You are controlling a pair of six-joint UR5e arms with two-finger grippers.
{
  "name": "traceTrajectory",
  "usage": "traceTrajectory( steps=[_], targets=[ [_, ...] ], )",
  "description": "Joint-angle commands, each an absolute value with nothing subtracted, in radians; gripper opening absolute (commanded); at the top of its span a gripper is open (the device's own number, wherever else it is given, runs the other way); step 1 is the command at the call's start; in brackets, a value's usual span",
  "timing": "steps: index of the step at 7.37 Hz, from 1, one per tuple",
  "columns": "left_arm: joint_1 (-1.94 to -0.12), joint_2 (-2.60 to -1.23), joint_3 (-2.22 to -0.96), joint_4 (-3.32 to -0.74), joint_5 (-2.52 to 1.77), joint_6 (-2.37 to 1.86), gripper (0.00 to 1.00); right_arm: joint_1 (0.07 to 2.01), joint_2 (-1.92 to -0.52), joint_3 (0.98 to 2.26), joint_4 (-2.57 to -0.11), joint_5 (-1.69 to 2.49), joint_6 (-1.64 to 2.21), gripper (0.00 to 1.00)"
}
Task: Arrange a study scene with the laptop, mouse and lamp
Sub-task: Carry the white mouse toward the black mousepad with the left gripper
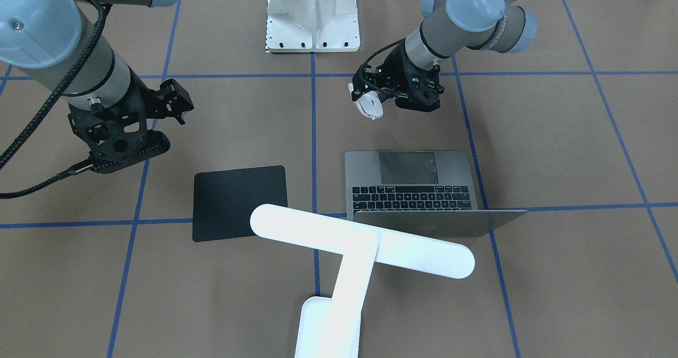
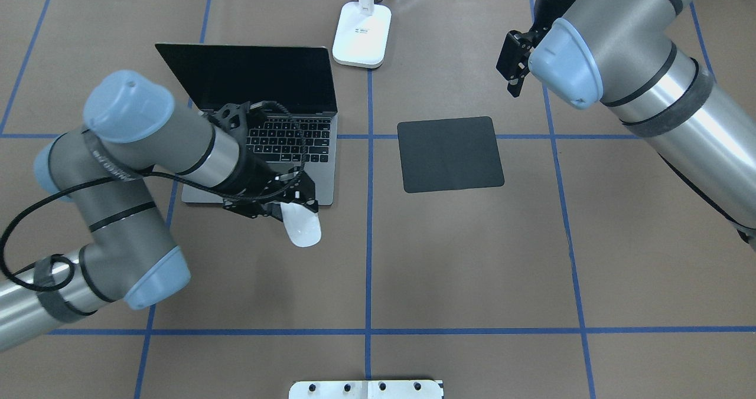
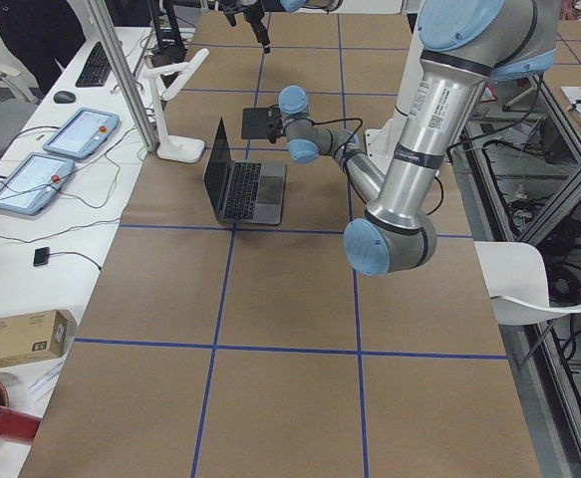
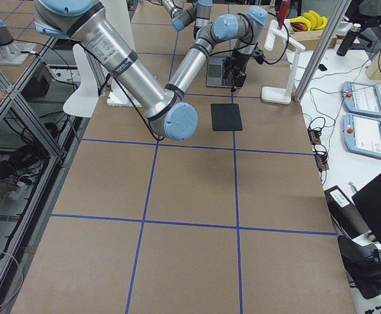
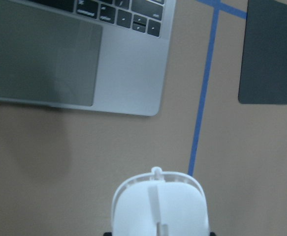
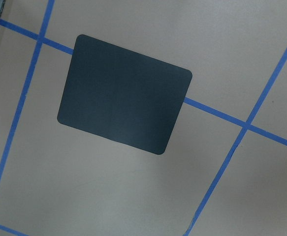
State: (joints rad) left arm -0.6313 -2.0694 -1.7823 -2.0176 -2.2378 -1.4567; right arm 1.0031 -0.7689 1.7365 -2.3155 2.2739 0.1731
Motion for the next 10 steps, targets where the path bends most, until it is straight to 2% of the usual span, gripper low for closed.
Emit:
traceTrajectory(
  steps=[1,7,10],
  targets=[
    [-0.627,-2.219,-1.676,-1.936,-2.224,-1.459,0.61,1.026,-0.784,1.712,-2.315,2.276,0.134,1.00],
    [-0.588,-2.623,-1.213,-1.948,-2.122,-1.467,0.61,1.092,-0.805,1.686,-2.313,2.289,0.118,1.00],
    [-0.560,-2.684,-1.118,-1.953,-2.051,-1.408,0.61,1.109,-0.821,1.686,-2.313,2.292,0.118,1.00]
  ],
)
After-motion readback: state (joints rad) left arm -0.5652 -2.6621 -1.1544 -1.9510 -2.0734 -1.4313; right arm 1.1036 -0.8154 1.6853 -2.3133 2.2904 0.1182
